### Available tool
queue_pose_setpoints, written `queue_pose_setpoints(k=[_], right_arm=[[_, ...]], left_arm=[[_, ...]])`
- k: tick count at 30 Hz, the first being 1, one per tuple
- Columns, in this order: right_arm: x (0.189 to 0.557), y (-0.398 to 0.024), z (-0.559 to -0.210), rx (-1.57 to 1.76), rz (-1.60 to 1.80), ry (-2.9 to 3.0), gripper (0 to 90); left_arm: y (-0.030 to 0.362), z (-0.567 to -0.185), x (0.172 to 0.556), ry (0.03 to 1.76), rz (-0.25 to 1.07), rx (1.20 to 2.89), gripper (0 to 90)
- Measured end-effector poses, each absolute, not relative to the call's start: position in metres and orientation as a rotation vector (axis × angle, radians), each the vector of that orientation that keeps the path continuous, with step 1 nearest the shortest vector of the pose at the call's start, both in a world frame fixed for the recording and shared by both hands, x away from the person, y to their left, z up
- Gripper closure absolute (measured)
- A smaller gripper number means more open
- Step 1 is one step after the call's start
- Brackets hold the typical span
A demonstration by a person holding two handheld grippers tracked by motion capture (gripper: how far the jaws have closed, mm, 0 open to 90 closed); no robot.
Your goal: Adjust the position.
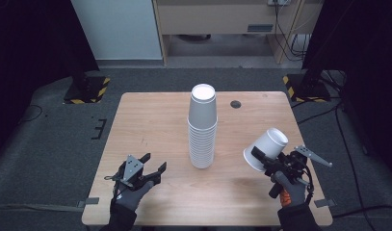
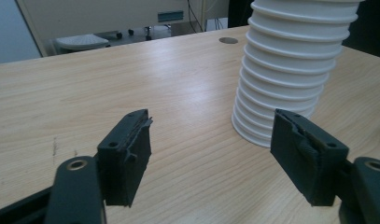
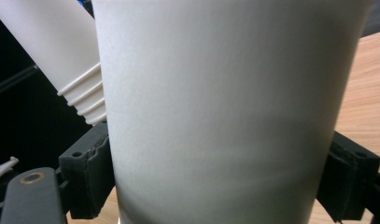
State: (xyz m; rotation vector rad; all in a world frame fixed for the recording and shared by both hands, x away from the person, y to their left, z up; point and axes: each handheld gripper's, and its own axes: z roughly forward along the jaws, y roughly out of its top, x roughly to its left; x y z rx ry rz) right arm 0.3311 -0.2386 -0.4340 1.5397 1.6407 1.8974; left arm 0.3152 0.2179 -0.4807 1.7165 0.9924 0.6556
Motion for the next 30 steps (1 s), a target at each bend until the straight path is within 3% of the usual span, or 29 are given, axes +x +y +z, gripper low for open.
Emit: queue_pose_setpoints(k=[19,30], right_arm=[[0.330,-0.235,-0.435,1.568,1.950,1.618,14.5],[0.330,-0.236,-0.435,1.595,1.997,1.591,14.5]], left_arm=[[0.180,-0.475,0.307,0.877,0.595,1.737,30.7],[0.151,-0.473,0.305,0.793,0.565,1.756,37.0]])
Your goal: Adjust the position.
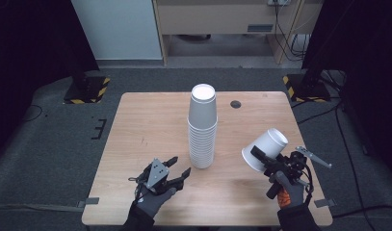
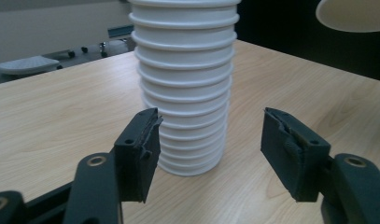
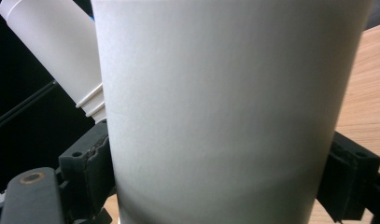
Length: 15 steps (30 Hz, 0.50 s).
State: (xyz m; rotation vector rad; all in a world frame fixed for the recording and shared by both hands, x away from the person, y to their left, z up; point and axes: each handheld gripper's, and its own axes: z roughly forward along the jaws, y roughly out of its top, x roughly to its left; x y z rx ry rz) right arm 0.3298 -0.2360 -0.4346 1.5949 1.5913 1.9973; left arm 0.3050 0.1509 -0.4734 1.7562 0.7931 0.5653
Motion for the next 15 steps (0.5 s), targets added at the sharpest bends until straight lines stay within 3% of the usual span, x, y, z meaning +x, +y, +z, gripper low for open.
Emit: queue_pose_setpoints(k=[15], right_arm=[[0.331,-0.235,-0.437,1.621,2.026,1.582,14.5]], left_arm=[[0.126,-0.472,0.304,0.726,0.539,1.765,41.5]])
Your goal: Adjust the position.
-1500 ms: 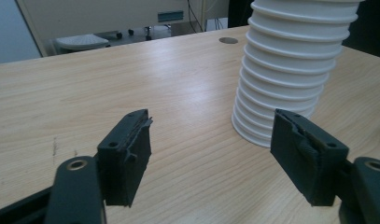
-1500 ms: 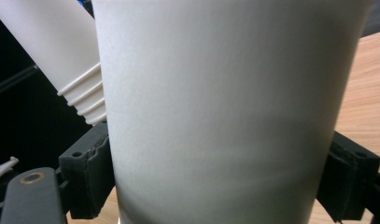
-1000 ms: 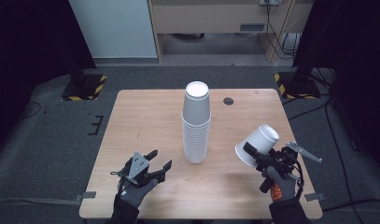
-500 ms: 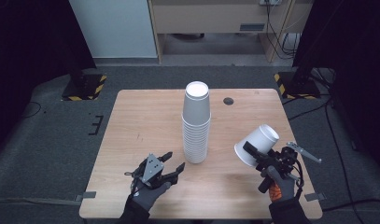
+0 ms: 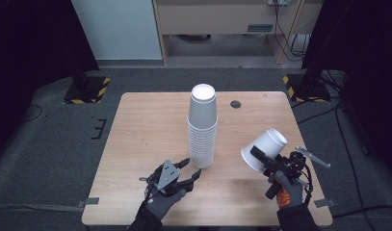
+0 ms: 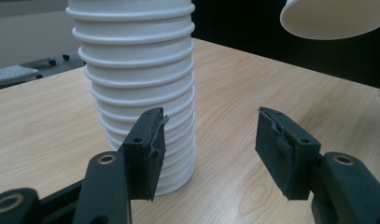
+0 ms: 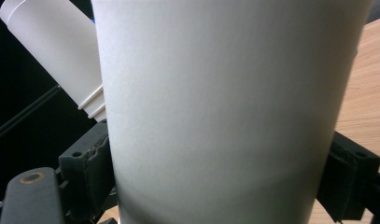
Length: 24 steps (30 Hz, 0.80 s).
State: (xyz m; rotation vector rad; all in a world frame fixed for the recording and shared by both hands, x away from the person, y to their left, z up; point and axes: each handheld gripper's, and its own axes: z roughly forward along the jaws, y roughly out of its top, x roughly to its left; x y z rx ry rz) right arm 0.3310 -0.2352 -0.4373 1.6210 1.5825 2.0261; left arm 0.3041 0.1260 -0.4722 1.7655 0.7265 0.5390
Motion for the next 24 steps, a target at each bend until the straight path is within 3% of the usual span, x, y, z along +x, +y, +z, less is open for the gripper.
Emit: queue_pose_setpoints(k=[24], right_arm=[[0.331,-0.234,-0.438,1.631,2.031,1.584,14.5]], left_arm=[[0.084,-0.462,0.317,0.637,0.514,1.767,45.6]])
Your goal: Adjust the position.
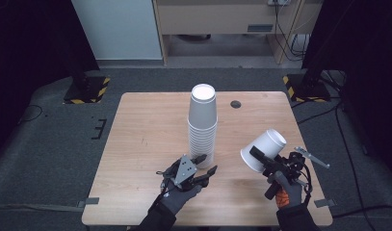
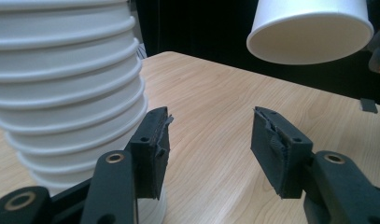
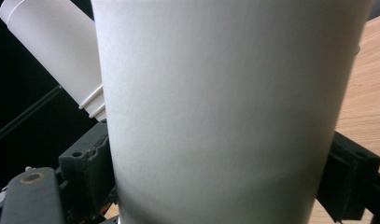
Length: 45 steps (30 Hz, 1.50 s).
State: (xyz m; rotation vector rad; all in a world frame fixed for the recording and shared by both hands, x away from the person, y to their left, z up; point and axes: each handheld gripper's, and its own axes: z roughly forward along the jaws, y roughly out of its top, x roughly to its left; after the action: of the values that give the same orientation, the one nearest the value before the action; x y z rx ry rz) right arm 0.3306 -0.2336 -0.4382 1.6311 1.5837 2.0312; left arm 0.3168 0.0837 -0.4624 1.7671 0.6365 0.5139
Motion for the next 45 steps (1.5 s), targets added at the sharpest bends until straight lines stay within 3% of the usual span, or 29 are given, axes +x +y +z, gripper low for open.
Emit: queue_pose_setpoints(k=[45], right_arm=[[0.332,-0.224,-0.444,1.644,2.041,1.641,14.5]], left_arm=[[0.010,-0.467,0.349,0.565,0.471,1.690,51.3]])
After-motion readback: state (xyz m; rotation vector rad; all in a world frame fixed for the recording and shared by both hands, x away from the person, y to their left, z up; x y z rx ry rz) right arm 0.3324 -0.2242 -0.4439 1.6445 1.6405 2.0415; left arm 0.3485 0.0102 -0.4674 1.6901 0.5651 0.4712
